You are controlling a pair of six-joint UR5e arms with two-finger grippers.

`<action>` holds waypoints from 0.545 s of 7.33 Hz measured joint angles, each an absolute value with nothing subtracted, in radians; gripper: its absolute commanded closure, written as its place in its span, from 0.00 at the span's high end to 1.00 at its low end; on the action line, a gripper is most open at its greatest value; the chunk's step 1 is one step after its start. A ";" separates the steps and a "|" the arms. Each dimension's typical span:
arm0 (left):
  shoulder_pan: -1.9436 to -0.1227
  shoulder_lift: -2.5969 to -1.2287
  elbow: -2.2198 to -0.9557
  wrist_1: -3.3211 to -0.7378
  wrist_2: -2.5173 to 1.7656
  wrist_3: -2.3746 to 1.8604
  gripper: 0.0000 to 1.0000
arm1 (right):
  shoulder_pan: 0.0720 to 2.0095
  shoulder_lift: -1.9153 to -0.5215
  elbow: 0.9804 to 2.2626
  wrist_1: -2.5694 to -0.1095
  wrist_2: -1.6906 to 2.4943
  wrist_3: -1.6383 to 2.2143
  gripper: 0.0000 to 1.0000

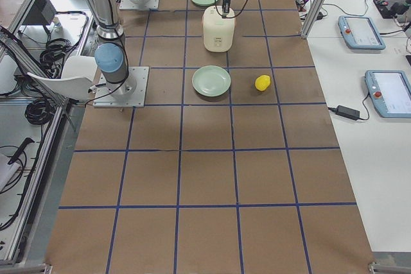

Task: Press rice cooker button
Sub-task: 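Move the right gripper over the rice cooker's green lid button, then lower the right gripper and press down on the green lid button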

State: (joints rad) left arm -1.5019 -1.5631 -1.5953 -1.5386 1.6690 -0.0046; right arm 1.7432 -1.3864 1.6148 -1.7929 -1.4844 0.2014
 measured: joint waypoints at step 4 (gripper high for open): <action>-1.502 -1.563 -1.595 -1.539 1.669 -0.005 1.00 | 1.767 -1.364 1.630 -1.828 -1.490 0.222 0.05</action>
